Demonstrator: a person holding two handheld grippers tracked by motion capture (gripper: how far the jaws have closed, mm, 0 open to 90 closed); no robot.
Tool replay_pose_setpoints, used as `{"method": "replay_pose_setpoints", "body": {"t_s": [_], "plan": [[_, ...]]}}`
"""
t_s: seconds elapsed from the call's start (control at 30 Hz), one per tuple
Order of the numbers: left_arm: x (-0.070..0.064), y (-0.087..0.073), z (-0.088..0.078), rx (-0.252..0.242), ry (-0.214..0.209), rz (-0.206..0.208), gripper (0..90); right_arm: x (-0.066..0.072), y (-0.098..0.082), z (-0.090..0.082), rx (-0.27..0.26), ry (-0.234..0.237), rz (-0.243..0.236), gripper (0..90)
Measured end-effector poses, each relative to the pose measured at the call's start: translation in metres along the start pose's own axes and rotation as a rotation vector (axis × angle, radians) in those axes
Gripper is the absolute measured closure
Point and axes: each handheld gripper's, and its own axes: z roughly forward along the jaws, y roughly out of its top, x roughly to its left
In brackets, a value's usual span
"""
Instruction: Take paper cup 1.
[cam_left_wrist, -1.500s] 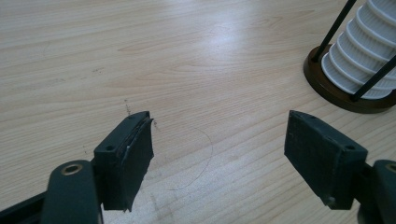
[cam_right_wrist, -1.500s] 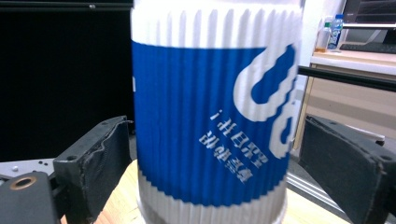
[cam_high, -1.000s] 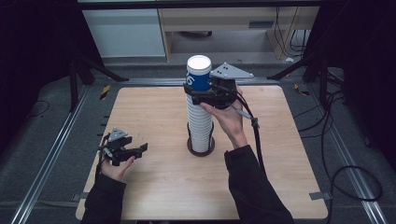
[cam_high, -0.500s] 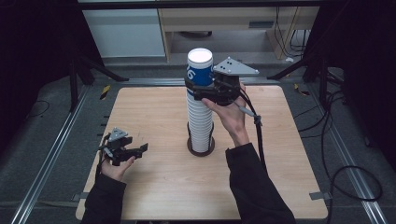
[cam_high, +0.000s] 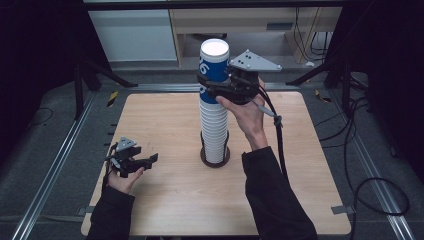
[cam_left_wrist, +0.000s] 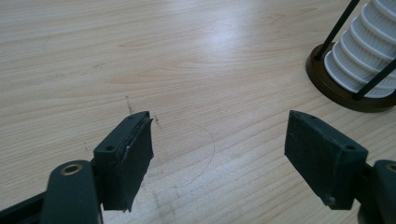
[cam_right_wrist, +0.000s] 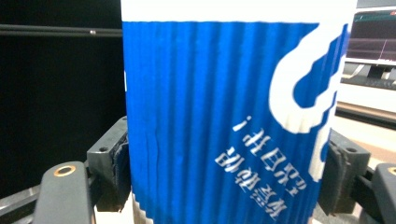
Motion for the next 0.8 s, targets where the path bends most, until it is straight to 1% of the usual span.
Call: {"method": "replay_pose_setpoints", "body": {"t_s": [0.1, 0.13, 0.27, 0.33, 0.37, 0.43, 0.53, 0.57, 0.6, 0.63, 0.67, 0.7, 0.73, 0.77, 0.8], "plan": [[0.0, 0.0, 0.0, 0.0, 0.001, 0.0, 23.0, 0.0, 0.004, 0.0, -0.011, -0.007, -0.006, 22.1], [0.0, 0.0, 0.0, 0.0, 0.001, 0.0, 23.0, 0.0, 0.007, -0.001, -0.023, -0.008, 0.0, 22.0], [0.0, 0.0, 0.0, 0.002, 0.001, 0.001, 22.9, 0.0, 0.008, -0.002, -0.034, -0.015, -0.002, 22.1], [0.0, 0.0, 0.0, 0.0, 0.001, -0.001, 22.9, 0.0, 0.01, -0.004, -0.048, -0.017, -0.002, 22.0], [0.0, 0.0, 0.0, -0.002, 0.001, 0.0, 23.0, -0.001, 0.012, -0.007, -0.067, -0.016, 0.001, 22.0], [0.0, 0.0, 0.0, -0.003, 0.001, 0.001, 23.0, -0.002, 0.014, -0.01, -0.081, -0.011, 0.008, 22.0], [0.0, 0.0, -0.001, -0.005, -0.001, 0.001, 23.0, -0.002, 0.018, -0.019, -0.095, -0.019, 0.0, 22.0], [0.0, 0.0, -0.001, -0.005, -0.001, 0.001, 23.0, -0.002, 0.018, -0.019, -0.095, -0.019, 0.0, 22.0], [0.0, 0.0, -0.001, -0.006, -0.001, 0.003, 23.0, -0.004, 0.019, -0.025, -0.099, -0.026, -0.003, 22.0], [0.0, 0.0, -0.001, -0.006, -0.001, 0.003, 23.0, -0.004, 0.019, -0.025, -0.099, -0.026, -0.003, 22.0], [0.0, 0.0, -0.001, -0.007, -0.001, 0.003, 23.0, -0.006, 0.018, -0.03, -0.102, -0.026, 0.008, 21.9], [0.0, 0.0, -0.001, -0.009, 0.0, 0.001, 23.0, -0.006, 0.018, -0.03, -0.102, -0.026, 0.008, 21.9], [-0.001, 0.001, -0.002, -0.014, 0.0, 0.001, 23.1, -0.008, 0.017, -0.036, -0.098, -0.035, 0.006, 21.9], [-0.001, 0.001, -0.002, -0.014, 0.0, 0.001, 23.1, -0.008, 0.017, -0.036, -0.098, -0.035, 0.006, 21.9], [-0.001, 0.001, -0.003, -0.019, -0.001, 0.002, 23.2, -0.011, 0.015, -0.043, -0.097, -0.041, 0.006, 21.8]]}}
